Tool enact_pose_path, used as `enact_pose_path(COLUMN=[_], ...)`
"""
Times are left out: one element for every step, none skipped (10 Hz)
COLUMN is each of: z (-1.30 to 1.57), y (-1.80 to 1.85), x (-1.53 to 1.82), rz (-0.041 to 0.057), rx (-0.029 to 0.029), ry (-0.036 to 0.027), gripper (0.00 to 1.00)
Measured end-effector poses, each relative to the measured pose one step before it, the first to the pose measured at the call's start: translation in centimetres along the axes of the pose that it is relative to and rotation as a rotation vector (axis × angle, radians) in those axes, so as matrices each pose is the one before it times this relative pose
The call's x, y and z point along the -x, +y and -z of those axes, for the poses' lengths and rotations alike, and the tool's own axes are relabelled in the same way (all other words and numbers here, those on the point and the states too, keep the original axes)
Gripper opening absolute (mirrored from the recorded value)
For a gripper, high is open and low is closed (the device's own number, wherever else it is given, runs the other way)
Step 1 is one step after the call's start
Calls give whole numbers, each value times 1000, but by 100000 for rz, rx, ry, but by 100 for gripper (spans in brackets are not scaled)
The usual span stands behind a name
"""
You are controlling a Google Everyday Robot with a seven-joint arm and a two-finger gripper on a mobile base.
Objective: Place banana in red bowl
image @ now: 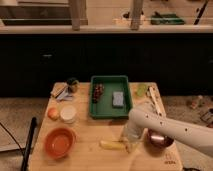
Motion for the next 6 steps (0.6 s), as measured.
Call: enact_pose_path(z=[241, 111, 27, 43, 201, 167], y=[17, 63, -146, -277, 58, 83], x=[518, 612, 696, 707, 365, 200], rz=[1068, 1574, 1770, 1465, -976, -1806], rx=[-674, -358, -94, -325, -908, -1210], ry=[-45, 94, 101, -102, -410, -535], gripper=[80, 80, 80, 80, 80, 80])
